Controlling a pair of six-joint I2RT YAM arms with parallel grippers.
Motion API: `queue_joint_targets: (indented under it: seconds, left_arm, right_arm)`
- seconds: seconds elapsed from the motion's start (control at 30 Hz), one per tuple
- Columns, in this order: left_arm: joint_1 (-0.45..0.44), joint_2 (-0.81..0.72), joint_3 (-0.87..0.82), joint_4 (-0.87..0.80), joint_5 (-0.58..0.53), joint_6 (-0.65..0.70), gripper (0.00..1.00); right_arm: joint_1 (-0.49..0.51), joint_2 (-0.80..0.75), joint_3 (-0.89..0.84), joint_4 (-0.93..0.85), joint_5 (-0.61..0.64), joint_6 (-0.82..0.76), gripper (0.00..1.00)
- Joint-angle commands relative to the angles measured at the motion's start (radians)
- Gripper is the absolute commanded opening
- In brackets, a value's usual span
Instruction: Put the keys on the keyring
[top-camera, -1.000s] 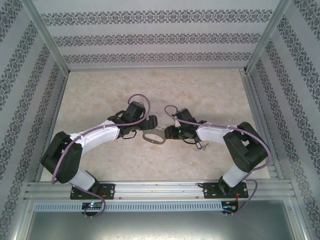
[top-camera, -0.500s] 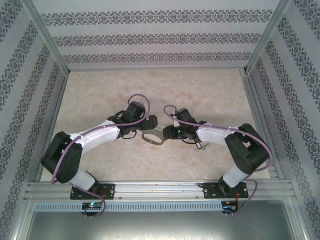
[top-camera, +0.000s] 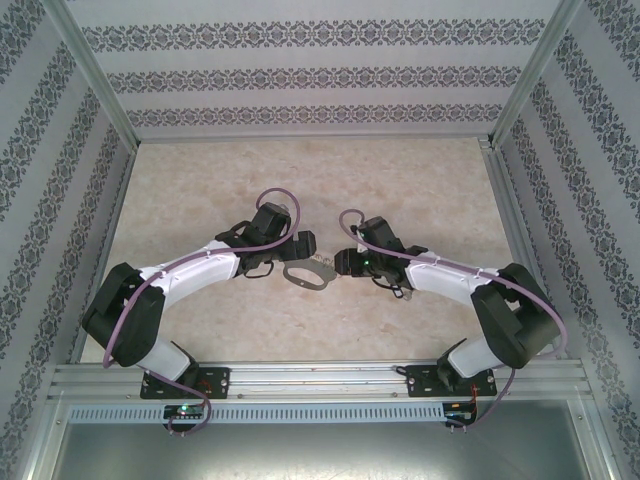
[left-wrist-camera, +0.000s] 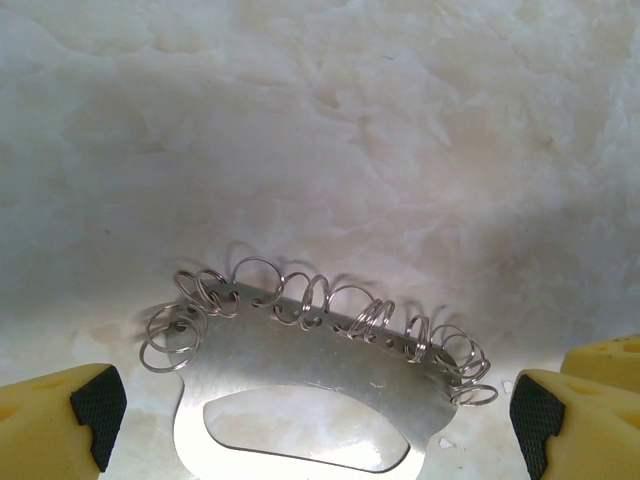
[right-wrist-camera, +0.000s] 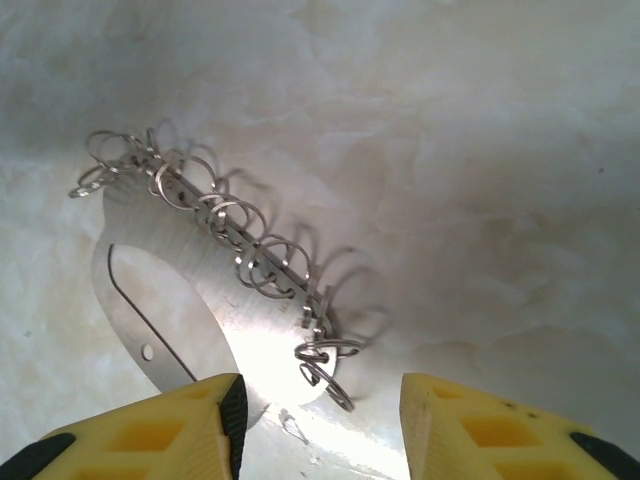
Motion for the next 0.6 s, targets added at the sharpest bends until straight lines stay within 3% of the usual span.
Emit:
queue_joint_targets:
  seconds: [0.0,0.23,0.57]
  left_arm:
    - [0.009,0.013,0.014,0.009,0.019,0.004,1.0]
    - [0.009,0.019,0.019,0.009,0.031,0.0,1.0]
    - [0.009,0.026,0.018,0.015,0.033,-0.001,1.0]
  right_arm:
    - [-0.006,0.021,-0.014,-0.01,-0.01,-0.009,0.42]
    - [0.005,0.112,-0.002,0.03,-0.05,-0.012,0.32]
    - [0.013,0.122,0.006,0.041,-0.065,-0.021,0.32]
